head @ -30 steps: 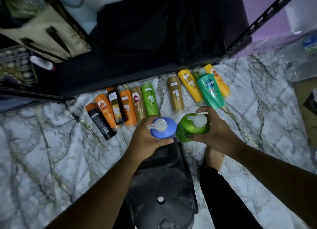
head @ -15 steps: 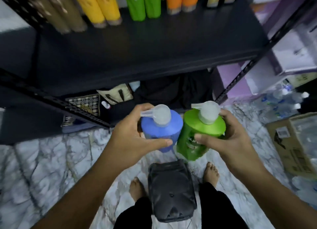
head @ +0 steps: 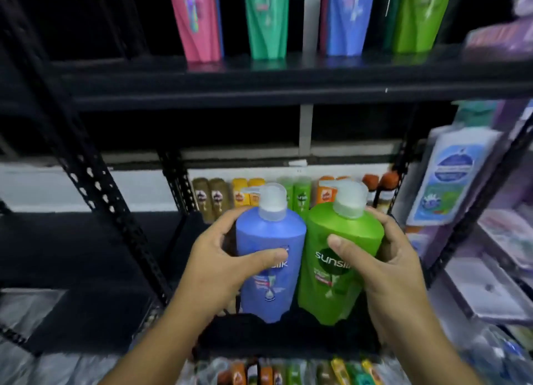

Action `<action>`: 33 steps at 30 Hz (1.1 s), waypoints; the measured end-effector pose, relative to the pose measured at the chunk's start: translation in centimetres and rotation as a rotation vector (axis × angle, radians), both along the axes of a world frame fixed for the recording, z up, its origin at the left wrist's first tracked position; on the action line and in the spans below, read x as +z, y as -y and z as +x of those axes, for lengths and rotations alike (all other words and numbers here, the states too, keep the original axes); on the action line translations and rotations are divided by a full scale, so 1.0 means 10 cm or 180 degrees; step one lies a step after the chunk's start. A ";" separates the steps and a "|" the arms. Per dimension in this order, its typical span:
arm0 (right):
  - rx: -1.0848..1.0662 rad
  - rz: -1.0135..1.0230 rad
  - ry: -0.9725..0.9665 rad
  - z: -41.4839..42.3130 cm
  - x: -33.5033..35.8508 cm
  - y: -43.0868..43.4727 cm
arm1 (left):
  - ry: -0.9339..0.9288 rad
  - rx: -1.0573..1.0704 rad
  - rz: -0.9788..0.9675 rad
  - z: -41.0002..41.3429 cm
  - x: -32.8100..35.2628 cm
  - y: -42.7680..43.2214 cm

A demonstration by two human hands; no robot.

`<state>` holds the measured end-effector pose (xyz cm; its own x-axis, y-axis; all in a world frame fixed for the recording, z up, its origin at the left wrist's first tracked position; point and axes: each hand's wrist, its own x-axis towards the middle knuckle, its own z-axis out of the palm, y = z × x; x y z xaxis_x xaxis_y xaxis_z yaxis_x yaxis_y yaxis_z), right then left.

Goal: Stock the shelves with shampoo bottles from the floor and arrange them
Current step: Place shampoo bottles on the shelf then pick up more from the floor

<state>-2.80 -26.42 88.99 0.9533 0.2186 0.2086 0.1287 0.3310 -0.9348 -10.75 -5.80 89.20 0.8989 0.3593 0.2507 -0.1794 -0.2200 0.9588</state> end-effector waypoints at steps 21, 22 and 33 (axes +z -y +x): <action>0.0389 0.0360 0.1179 0.98 2.62 -0.68 | 0.1773 0.0181 -0.0412 1.05 2.42 -0.45; 0.0395 0.0369 0.1173 1.06 2.68 -0.71 | 0.1781 0.0186 -0.0390 1.11 2.48 -0.46; 0.0097 -0.0055 0.1226 1.88 2.94 -1.05 | 0.1680 0.0361 -0.0295 1.90 2.79 -0.65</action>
